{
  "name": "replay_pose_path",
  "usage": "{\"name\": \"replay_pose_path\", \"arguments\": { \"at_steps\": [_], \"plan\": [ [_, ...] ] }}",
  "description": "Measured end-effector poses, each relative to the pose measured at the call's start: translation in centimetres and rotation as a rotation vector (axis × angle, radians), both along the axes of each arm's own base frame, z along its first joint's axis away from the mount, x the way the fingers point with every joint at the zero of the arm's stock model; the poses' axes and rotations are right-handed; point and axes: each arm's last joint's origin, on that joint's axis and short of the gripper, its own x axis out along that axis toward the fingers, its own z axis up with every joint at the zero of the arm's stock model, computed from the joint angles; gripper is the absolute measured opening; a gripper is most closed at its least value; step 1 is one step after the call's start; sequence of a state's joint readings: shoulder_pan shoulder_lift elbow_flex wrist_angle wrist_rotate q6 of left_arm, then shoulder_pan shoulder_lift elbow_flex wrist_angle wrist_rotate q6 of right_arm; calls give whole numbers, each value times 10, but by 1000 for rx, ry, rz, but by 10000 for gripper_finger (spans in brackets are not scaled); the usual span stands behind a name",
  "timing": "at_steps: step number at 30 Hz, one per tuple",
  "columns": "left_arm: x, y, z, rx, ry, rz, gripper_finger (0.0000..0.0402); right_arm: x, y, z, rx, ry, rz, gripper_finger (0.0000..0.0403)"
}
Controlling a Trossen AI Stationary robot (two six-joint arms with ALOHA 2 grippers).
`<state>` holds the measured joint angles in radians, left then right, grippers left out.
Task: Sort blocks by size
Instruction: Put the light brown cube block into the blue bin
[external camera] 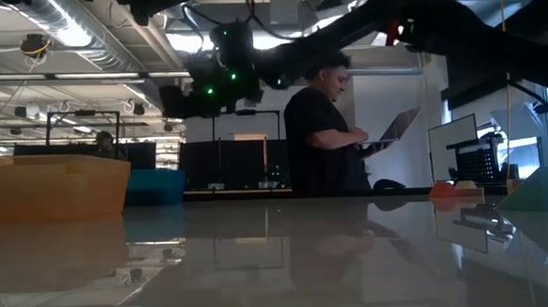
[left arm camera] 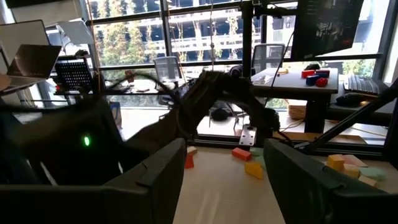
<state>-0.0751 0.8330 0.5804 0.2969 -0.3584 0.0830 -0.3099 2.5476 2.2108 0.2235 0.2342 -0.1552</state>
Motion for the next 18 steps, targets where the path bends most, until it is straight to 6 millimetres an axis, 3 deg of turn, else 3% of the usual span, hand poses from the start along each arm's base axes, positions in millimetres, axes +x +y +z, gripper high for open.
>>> {"name": "replay_pose_path", "arguments": {
  "at_steps": [5, 18],
  "plan": [
    [0, -2, -1, 8, 12, -11, 205, -12, -6, 14, -15, 121, -141, 269],
    [-6, -5, -1, 12, 33, -29, 205, -50, -16, 62, -35, 345, -236, 269]
  ]
}}
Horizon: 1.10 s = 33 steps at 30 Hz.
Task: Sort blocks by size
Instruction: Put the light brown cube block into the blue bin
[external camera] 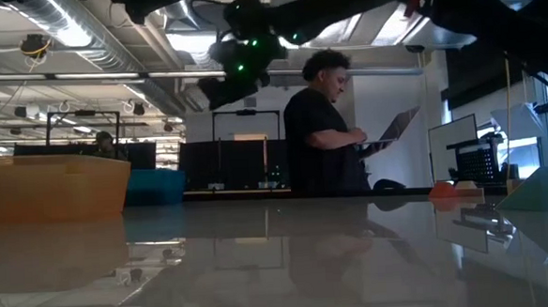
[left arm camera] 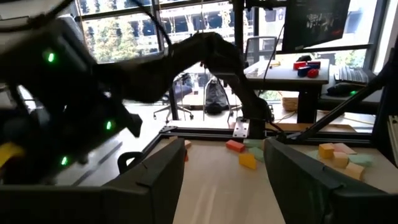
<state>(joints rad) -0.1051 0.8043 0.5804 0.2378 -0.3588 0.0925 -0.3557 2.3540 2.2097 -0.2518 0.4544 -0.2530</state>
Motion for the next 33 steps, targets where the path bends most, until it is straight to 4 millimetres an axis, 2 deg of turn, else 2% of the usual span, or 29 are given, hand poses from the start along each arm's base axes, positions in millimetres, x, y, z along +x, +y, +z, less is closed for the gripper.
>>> {"name": "replay_pose_path", "arguments": {
  "at_steps": [4, 10, 14, 17, 24, 26, 30, 33],
  "plan": [
    [0, 0, -1, -1, 12, 0, 205, -18, 4, 22, 14, 91, 2, 269],
    [0, 0, -4, 0, 43, 0, 205, -54, 22, 62, 57, 218, 16, 269],
    [0, 0, -5, -4, 51, 0, 205, -85, 48, 93, 101, 307, 39, 269],
    [0, 0, -5, -16, 48, 0, 205, -110, 74, 107, 172, 402, 48, 269],
    [0, 0, -4, -41, 33, 0, 205, -161, 130, 119, 379, 593, -40, 269],
    [0, 0, -5, -51, 31, 0, 205, -164, 143, 117, 413, 600, -66, 269],
    [0, 0, -5, -62, 32, 1, 205, -173, 172, 114, 480, 591, -3, 269],
    [0, 0, -5, -75, 33, 1, 205, -183, 191, 104, 509, 628, 6, 269]
  ]
}}
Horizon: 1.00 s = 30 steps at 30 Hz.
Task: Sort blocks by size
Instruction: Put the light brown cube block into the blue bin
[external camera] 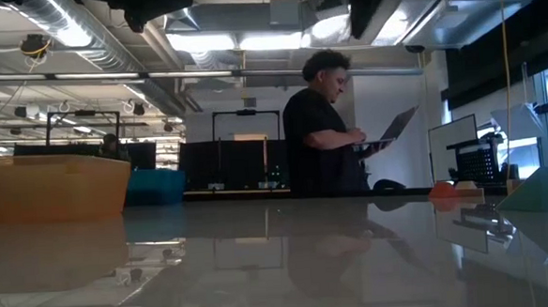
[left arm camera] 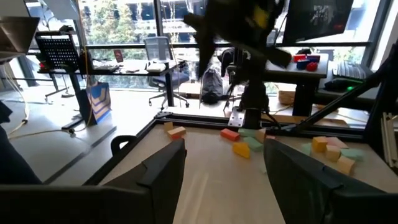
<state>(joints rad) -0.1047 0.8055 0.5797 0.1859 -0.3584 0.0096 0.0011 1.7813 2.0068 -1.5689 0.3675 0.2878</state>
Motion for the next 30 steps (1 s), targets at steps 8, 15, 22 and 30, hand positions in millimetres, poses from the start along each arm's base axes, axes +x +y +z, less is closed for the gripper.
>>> {"name": "replay_pose_path", "arguments": {
  "at_steps": [8, 15, 22, 30],
  "plan": [
    [0, 0, 0, -10, -7, 1, 205, -48, 42, -34, 24, 89, -37, 269],
    [0, 0, 0, -39, -12, 3, 205, -76, 74, -64, 141, 149, -173, 269],
    [0, 0, 0, -59, -14, 3, 205, -89, 111, -93, 238, 172, -296, 269],
    [0, 0, 0, -85, -18, 5, 205, -98, 156, -116, 438, 128, -364, 269]
  ]
}}
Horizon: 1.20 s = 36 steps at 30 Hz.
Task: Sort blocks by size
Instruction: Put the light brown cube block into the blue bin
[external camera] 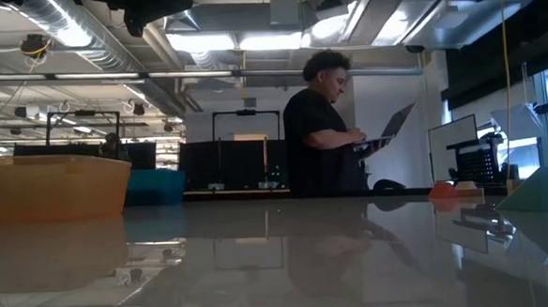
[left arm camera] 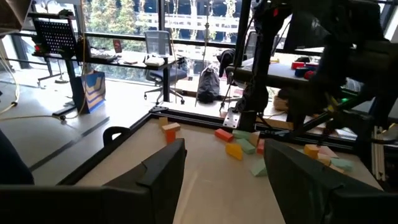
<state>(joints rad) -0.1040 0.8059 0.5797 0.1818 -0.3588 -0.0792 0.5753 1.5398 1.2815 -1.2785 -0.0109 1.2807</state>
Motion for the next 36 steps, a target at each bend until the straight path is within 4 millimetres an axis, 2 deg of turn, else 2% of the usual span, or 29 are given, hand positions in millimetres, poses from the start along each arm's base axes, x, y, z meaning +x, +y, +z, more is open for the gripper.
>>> {"name": "replay_pose_path", "arguments": {
  "at_steps": [8, 12, 15, 21, 30, 36],
  "plan": [
    [0, 0, 0, 3, 0, 0, 205, -30, 51, -33, 72, -93, -33, 269],
    [0, 0, 0, 2, 0, 0, 205, -46, 67, -54, 122, -127, -63, 269],
    [0, 0, 0, 0, -1, 0, 205, -54, 69, -68, 136, -127, -67, 269],
    [0, 0, 0, 0, -1, 0, 205, -57, 65, -83, 137, -117, -68, 269],
    [0, 0, 0, 0, -1, 0, 205, -51, 77, -109, 190, -52, -29, 269],
    [0, 0, 0, 7, 0, 0, 205, -51, 77, -120, 141, -19, 1, 258]
  ]
}}
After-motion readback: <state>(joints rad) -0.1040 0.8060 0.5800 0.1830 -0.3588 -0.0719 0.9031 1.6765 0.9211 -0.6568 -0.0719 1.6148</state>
